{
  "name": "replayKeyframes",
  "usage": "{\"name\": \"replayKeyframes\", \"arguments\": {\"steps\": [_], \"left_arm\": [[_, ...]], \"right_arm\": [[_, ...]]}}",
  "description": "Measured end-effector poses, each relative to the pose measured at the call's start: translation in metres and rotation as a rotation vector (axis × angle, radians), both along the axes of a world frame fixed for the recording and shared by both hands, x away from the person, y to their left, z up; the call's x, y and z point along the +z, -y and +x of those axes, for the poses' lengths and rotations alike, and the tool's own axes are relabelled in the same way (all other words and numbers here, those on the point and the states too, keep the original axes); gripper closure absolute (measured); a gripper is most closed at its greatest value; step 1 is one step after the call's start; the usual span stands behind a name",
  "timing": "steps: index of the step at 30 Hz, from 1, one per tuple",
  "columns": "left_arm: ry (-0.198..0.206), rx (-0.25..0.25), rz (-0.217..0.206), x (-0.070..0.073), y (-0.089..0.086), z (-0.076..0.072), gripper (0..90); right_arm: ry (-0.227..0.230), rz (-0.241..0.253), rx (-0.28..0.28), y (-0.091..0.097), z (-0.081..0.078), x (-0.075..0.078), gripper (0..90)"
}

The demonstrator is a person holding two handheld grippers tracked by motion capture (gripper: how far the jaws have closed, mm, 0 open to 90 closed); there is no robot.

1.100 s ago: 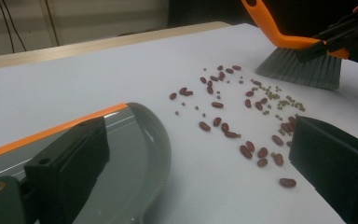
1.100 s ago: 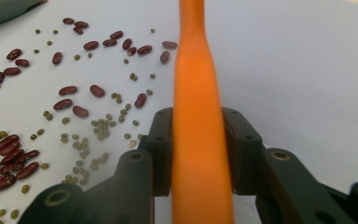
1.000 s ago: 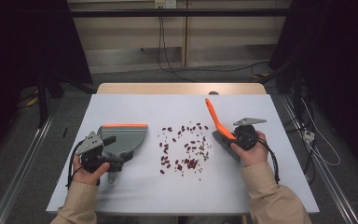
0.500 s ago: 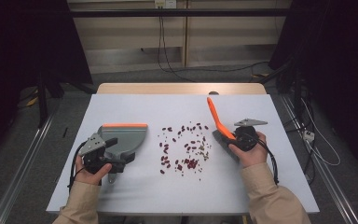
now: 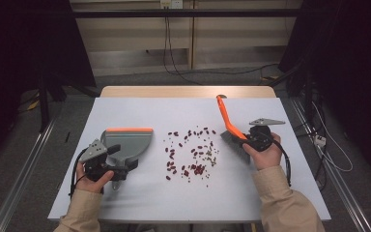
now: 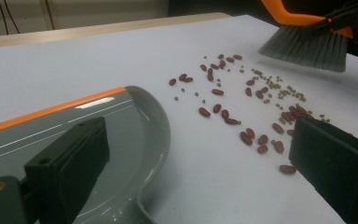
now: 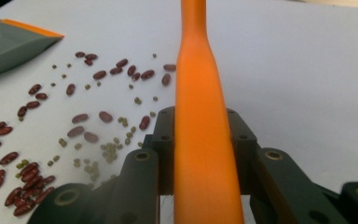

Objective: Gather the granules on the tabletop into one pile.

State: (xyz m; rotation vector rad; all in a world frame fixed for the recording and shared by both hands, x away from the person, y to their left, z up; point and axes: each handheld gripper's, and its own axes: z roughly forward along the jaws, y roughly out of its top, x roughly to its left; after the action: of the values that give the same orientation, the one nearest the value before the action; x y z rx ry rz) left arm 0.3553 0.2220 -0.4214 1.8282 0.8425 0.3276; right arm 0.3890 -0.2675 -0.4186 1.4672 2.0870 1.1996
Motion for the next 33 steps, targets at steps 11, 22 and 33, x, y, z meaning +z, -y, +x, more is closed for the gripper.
{"name": "replayKeyframes", "arguments": {"steps": [11,22,33], "left_arm": [[-0.004,-0.002,-0.013,0.0,-0.002,-0.001,4.9],[-0.007,-0.005,-0.007,0.0,-0.003,-0.002,4.9],[-0.008,-0.004,-0.012,-0.001,-0.004,-0.002,5.0]], "right_arm": [[0.036,-0.026,0.045,-0.008,0.023,0.001,71.3],[0.075,-0.062,0.065,-0.009,0.048,0.006,71.3],[0.103,-0.077,0.063,-0.011,0.068,0.003,71.3]]}}
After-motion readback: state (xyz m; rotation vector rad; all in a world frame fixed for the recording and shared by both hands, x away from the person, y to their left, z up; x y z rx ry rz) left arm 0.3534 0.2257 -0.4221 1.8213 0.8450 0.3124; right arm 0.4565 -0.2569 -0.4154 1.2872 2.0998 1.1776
